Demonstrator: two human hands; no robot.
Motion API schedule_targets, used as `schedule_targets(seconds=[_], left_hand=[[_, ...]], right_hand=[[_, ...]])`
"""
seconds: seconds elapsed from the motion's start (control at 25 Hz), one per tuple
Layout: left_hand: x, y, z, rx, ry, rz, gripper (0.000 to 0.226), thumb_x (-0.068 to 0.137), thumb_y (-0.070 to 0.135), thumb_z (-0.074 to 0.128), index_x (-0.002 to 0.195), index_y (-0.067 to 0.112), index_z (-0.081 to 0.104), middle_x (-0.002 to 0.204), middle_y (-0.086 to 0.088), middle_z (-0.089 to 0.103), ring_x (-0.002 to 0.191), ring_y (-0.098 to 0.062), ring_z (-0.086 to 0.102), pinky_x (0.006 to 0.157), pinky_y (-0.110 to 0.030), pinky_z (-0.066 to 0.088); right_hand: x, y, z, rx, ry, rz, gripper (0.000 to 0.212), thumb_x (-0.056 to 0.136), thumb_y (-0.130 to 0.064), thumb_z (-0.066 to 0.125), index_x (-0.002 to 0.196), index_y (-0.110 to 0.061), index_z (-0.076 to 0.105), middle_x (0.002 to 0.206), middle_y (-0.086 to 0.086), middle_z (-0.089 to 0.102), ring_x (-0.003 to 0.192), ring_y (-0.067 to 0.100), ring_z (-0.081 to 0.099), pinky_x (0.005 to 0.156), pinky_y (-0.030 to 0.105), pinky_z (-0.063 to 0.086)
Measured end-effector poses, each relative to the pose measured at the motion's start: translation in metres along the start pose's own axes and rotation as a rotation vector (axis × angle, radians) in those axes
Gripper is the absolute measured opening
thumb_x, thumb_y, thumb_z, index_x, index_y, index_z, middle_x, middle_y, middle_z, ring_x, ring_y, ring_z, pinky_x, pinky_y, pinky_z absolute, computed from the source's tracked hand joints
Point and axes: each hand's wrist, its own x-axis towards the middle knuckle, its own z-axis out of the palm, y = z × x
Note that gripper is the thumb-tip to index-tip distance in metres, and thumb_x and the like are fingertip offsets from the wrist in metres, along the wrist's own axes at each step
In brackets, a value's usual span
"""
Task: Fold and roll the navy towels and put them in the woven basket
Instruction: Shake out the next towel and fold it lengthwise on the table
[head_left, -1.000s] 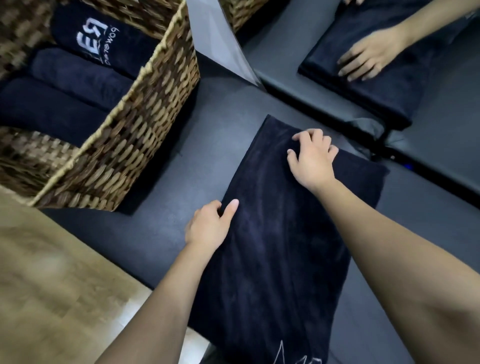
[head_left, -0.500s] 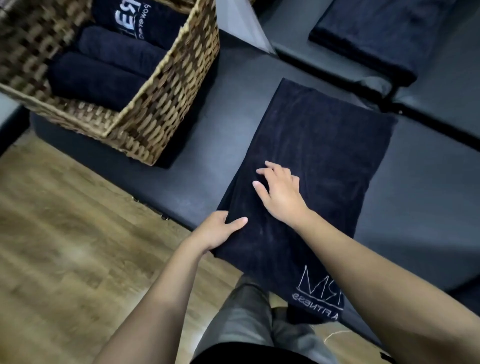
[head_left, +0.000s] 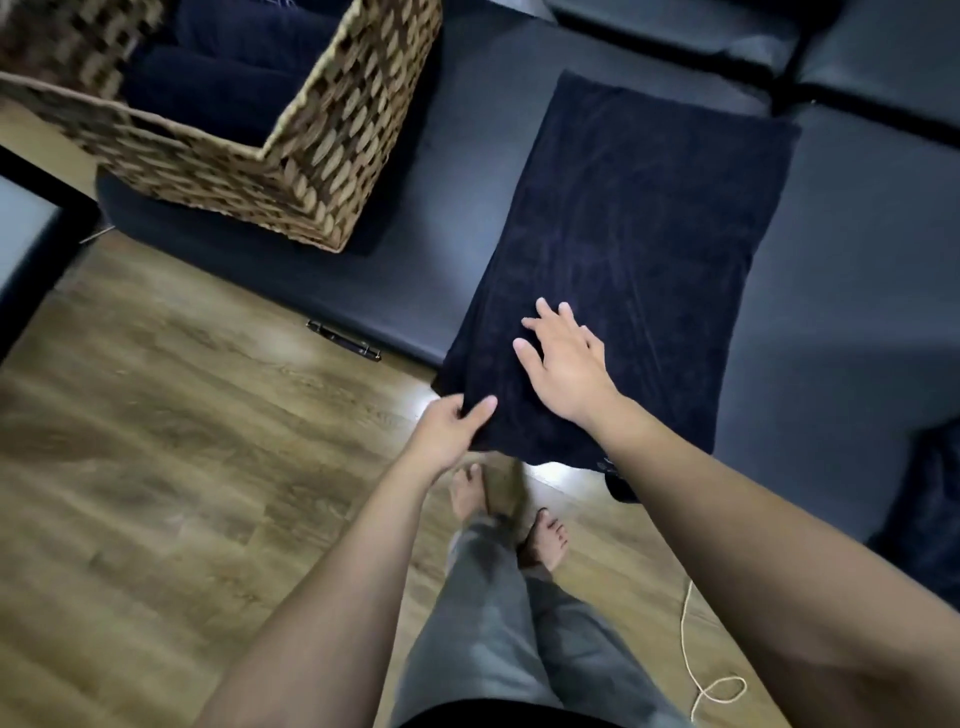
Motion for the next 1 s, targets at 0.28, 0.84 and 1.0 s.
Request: schedule_targets(seconds=[0.28,0.84,1.0], left_hand=[[-0.013,-0.047,-0.021,-0.033,0.423,0.089,0.047,0.107,0.028,0.047,0.063,0.015,0.037,0.059,0.008,0.035,0.056,-0.009,0.031,0.059,-0.032,0.03],[-0.03,-0.03,-0.061,0.065,0.063,0.224,0.038,0.091,0.028,0.074,0.071,0.008,0.049,0.057,0.007,0.029,0.056,-0.011,0.029,0.057,-0.031,0.029],[-0.016,-0.042,-0.061,0.199,0.124,0.177,0.03,0.095,0.028,0.068,0.073,0.017,0.05,0.063,0.01,0.038,0.059,-0.011,0.036,0.062,-0.03,0.034]], right_hand=[[-0.001,-0.004,0.017,-0.069,0.049,0.024,0.052,0.106,-0.047,0.032,0.152,-0.021,0.034,0.169,-0.004,0.008,0.156,0.018,-0.008,0.124,0.046,-0.002],[-0.008,-0.024,0.015,0.033,0.157,0.131,0.044,0.107,-0.042,0.037,0.142,-0.019,0.049,0.165,-0.004,0.028,0.156,0.016,0.01,0.123,0.045,0.011],[-0.007,-0.029,0.018,0.018,0.181,0.144,0.044,0.107,-0.041,0.039,0.143,-0.017,0.049,0.165,-0.003,0.027,0.156,0.017,0.009,0.123,0.045,0.011]])
